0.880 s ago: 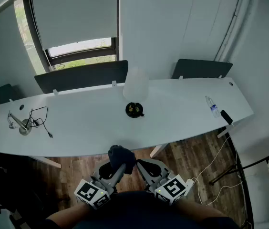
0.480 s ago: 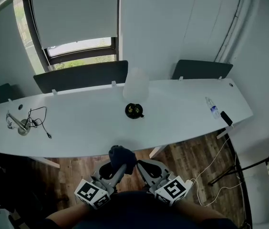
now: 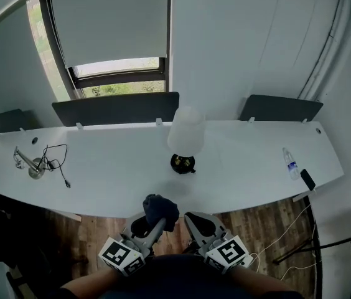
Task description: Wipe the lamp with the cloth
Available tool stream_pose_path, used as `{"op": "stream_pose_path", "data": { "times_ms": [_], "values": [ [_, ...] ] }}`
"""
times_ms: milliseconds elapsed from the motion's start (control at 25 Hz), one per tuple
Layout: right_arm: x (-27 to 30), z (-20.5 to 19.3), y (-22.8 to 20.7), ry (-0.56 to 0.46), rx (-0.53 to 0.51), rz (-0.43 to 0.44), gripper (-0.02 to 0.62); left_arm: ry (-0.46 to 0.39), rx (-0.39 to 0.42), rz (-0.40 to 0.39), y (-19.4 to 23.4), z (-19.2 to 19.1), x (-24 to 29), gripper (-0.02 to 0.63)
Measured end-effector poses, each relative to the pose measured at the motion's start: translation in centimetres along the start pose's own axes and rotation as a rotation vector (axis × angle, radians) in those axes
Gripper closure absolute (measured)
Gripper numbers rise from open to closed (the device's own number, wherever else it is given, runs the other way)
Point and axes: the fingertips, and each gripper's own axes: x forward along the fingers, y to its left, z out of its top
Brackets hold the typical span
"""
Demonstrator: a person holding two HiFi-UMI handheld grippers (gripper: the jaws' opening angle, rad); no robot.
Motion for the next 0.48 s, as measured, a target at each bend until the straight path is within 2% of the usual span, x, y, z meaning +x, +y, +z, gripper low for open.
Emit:
{"op": "stream_pose_path", "data": {
  "times_ms": [160, 480],
  "values": [
    [1.7, 1.5, -4.7, -0.019, -0.017, 0.042, 0.586, -0.003, 0.014, 0.051, 1.7, 0.5, 4.5, 0.505],
    [3.8, 2.0, -14.0, -0.004, -0.005, 0.1, 0.586, -0.016, 0.026, 0.155, 4.5, 0.6, 13.0, 0.505]
  ]
}}
